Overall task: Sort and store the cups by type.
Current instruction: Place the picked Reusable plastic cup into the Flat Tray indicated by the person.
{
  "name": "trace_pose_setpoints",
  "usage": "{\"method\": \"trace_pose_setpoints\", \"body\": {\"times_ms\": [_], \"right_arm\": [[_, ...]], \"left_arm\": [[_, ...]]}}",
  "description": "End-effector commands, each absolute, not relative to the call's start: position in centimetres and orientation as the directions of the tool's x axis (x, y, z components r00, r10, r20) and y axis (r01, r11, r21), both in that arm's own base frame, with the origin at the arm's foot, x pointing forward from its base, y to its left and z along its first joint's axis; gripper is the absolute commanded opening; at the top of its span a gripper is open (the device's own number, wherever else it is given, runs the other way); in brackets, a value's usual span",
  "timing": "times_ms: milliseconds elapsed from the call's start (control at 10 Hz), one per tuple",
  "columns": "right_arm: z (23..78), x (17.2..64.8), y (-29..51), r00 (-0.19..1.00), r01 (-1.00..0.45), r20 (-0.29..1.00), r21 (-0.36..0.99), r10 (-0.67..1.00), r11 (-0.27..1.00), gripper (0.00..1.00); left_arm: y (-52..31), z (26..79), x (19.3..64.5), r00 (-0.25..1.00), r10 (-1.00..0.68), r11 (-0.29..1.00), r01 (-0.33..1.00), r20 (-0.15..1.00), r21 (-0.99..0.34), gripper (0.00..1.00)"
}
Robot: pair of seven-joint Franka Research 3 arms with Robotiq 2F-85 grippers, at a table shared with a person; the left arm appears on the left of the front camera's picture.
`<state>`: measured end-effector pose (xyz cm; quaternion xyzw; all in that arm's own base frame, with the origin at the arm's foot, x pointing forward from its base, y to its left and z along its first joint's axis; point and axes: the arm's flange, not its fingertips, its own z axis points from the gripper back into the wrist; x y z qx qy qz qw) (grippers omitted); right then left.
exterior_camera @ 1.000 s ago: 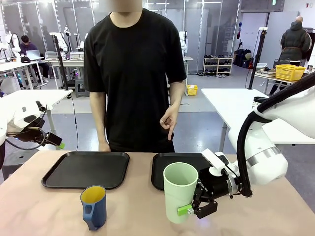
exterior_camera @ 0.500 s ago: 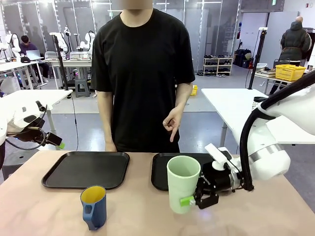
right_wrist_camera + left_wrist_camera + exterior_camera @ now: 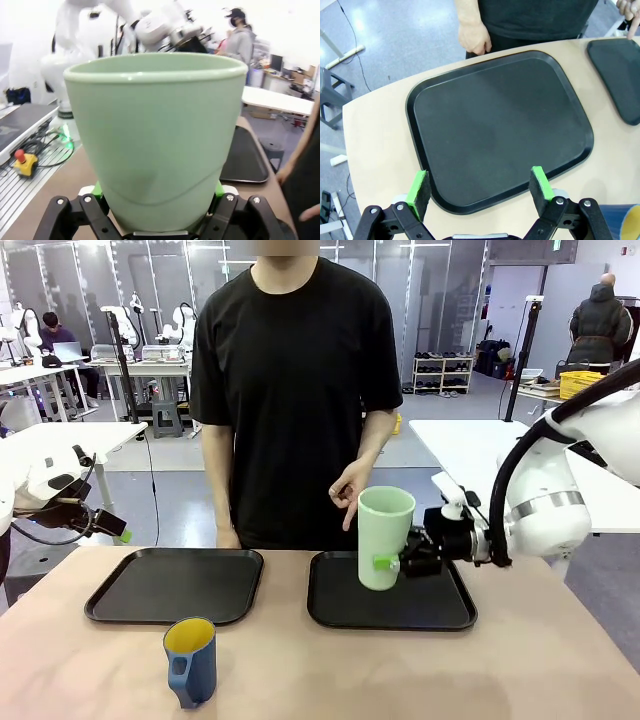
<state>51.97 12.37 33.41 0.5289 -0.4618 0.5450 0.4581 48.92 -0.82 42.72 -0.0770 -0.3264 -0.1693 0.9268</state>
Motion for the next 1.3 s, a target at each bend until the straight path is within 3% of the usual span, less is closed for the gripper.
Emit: {"method": "trace_pose_setpoints", "body": {"times_ms": [0,300,400,800,1200], "right_arm": [[33.9,54.7,11.7,0.028,-0.994,0.999,0.024,-0.039,-0.103,0.83],[34.0,56.2,10.5,0.070,-0.995,0.996,0.067,-0.050,-0.071,0.83],[33.9,55.5,10.7,0.010,-0.997,1.000,0.008,-0.022,-0.082,0.83],[33.5,55.8,10.5,0.024,-0.997,0.999,0.022,-0.023,-0.075,0.83],[28.8,58.9,10.5,0.024,-0.999,0.997,0.022,-0.077,-0.025,0.83]], "left_arm": [[-0.8,42.9,48.7,0.727,-0.266,0.930,0.367,0.634,-0.030,1.00],[-0.8,42.9,48.7,0.727,-0.266,0.930,0.367,0.634,-0.030,1.00],[-0.8,42.9,48.7,0.727,-0.266,0.930,0.367,0.634,-0.030,1.00],[-0.8,42.9,48.7,0.727,-0.266,0.930,0.367,0.634,-0.030,1.00],[-0.8,42.9,48.7,0.727,-0.266,0.930,0.367,0.634,-0.030,1.00]]}}
